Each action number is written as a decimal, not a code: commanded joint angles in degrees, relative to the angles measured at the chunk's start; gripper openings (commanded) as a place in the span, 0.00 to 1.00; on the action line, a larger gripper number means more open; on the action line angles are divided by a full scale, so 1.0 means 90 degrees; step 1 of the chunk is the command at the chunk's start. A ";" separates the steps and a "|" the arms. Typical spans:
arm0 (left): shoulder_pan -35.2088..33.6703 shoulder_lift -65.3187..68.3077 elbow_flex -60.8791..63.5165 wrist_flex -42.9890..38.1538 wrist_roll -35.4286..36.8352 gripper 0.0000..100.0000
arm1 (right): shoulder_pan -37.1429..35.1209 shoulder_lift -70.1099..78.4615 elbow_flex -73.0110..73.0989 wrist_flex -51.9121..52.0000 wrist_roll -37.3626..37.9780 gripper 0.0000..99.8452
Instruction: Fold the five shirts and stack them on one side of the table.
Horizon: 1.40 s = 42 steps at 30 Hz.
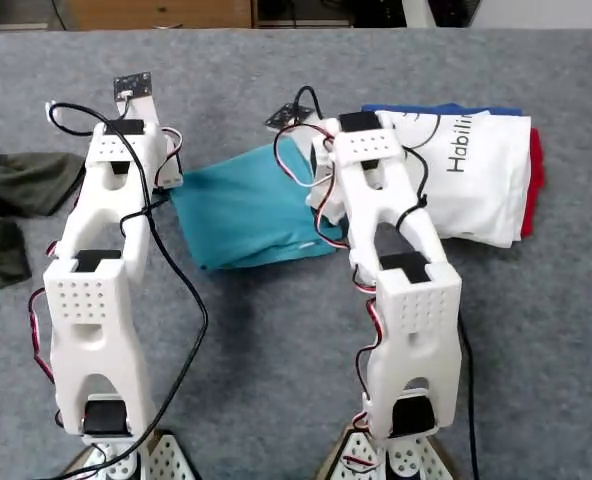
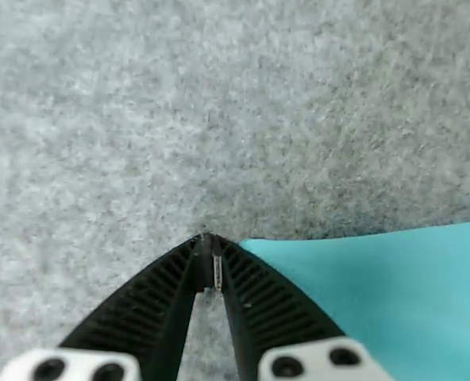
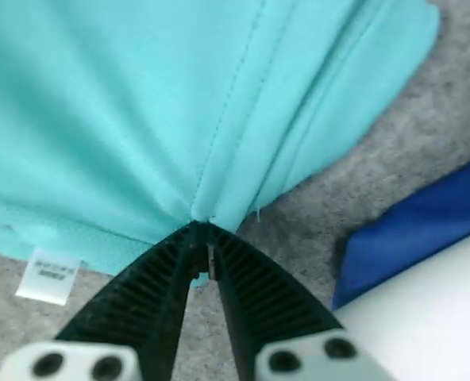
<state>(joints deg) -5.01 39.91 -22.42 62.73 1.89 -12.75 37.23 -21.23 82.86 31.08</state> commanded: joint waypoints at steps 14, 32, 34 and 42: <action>-0.0127 -0.1099 -0.1065 0.1553 -0.0039 0.02 | -0.0259 -0.0874 -0.2271 0.2120 -0.0078 0.00; -0.0215 -0.0425 -0.1143 0.1856 0.0742 0.23 | -0.0093 -0.3678 0.1480 0.1788 -0.0938 0.02; -0.0205 -0.0376 -0.1348 0.2002 0.0742 0.23 | -0.0093 -0.3639 0.1480 0.1641 -0.1944 0.08; -0.0215 0.0181 -0.1924 0.2247 0.0742 0.23 | -0.0200 -0.3619 0.1499 0.1241 -0.5099 0.31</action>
<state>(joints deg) -6.68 41.05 -36.22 82.42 8.04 -14.42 6.99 -7.87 96.22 -4.97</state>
